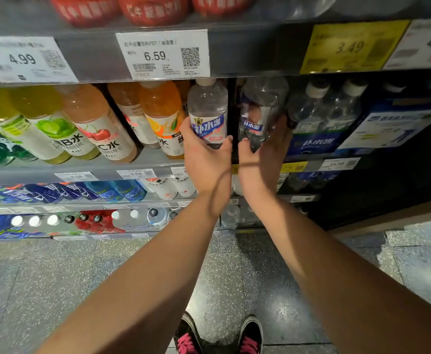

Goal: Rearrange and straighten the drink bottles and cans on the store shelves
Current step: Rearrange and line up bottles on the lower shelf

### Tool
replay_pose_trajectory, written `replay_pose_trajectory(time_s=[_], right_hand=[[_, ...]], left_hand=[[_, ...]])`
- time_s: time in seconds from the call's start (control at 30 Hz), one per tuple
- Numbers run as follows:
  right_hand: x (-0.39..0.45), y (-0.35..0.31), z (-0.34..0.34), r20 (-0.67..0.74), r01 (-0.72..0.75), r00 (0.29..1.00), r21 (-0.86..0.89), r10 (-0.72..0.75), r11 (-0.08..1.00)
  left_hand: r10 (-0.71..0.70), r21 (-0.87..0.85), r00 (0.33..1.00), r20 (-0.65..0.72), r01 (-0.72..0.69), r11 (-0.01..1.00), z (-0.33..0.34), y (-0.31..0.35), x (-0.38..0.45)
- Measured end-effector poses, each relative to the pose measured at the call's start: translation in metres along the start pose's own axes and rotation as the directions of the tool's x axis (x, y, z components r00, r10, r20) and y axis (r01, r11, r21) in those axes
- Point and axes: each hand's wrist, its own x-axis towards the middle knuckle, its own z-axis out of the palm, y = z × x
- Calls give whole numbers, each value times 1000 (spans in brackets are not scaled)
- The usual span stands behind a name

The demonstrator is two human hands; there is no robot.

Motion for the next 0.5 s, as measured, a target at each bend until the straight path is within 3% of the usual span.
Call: replay_pose_trajectory(time_s=[0.3, 0.43, 0.5], right_hand=[[9, -12, 13, -174, 4, 984, -112, -24, 994], [9, -10, 13, -84, -51, 995, 28, 53, 998], [13, -6, 6, -56, -22, 998, 53, 25, 998]], left_hand=[[15, -15, 999, 52, -15, 1000, -8, -4, 4], [24, -35, 997, 78, -21, 999, -11, -3, 4], [29, -47, 996, 88, -25, 999, -12, -5, 4]])
